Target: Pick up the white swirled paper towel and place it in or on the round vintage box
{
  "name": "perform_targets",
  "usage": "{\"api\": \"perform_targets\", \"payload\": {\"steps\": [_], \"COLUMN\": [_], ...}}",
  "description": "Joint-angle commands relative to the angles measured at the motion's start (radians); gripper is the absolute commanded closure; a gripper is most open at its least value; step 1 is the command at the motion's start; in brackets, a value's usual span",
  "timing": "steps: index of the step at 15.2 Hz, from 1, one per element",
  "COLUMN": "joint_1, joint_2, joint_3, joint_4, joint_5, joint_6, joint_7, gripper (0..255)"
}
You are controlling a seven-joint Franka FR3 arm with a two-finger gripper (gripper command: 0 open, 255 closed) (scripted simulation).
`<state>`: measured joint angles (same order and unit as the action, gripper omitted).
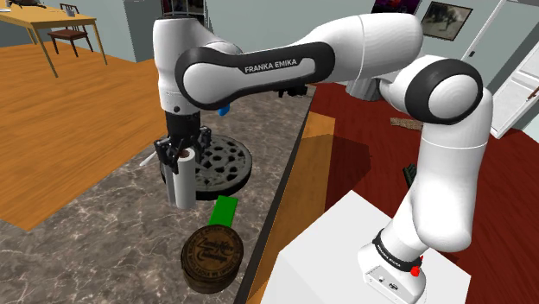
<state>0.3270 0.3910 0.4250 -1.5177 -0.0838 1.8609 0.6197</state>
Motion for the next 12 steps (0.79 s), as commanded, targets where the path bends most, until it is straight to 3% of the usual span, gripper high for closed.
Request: {"api": "perform_targets", "payload": {"steps": [1, 12], "joint_1": [-0.001, 0.011], "joint_2": [-0.007, -0.008], "joint_3": [0.001, 0.006], "joint_4": [0.017, 0.165], "joint_5": [0.003, 0.004], "joint_6": [-0.024, -0.171], "joint_7": [-0.001, 0.003], "gripper": [255, 255]}}
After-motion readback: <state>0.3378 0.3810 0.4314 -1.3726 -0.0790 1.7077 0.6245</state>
